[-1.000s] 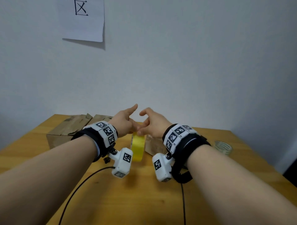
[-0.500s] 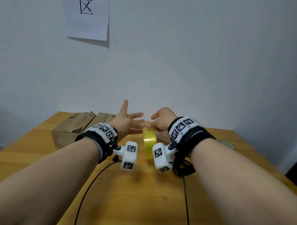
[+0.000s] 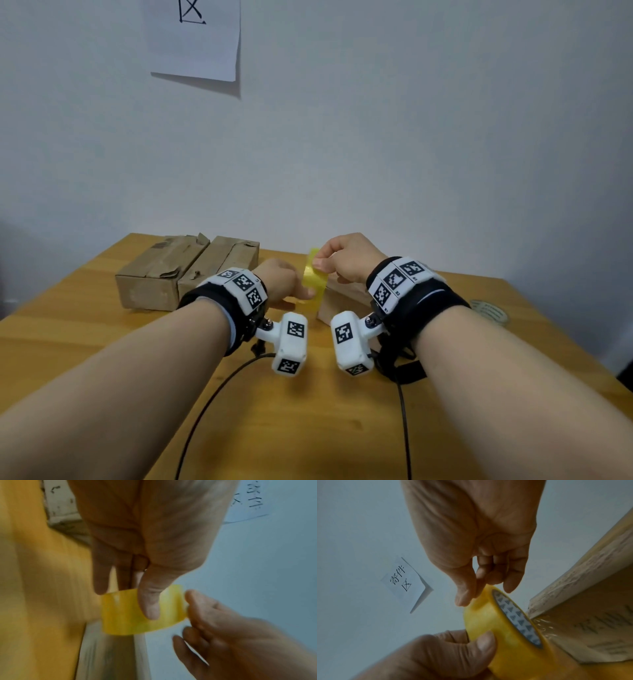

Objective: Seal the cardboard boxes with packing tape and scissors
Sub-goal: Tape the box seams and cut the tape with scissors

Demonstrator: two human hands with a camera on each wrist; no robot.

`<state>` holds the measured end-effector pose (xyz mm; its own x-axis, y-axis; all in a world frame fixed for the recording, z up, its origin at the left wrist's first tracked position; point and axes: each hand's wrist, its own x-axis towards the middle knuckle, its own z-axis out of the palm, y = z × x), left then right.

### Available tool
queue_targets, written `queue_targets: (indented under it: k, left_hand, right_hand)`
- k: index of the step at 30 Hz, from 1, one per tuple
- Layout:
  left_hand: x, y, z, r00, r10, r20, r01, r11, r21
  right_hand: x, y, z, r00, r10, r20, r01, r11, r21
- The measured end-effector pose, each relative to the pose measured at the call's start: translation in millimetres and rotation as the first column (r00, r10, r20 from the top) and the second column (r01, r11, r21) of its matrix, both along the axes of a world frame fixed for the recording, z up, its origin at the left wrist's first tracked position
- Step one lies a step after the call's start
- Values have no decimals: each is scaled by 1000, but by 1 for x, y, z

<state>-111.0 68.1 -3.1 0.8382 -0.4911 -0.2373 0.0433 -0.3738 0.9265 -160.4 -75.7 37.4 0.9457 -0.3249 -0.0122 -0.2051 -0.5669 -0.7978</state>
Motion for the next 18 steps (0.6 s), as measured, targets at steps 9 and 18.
queue_targets:
  k: [9, 18]
  left_hand:
    - [4, 2, 2, 979, 152, 139, -159, 986, 43]
    - [8, 16, -7, 970, 51, 239, -91, 983, 157]
  right_hand:
    - [12, 8, -8, 982, -168, -85, 184, 955, 233]
    - [17, 9, -12, 956, -159, -248, 231, 925, 300]
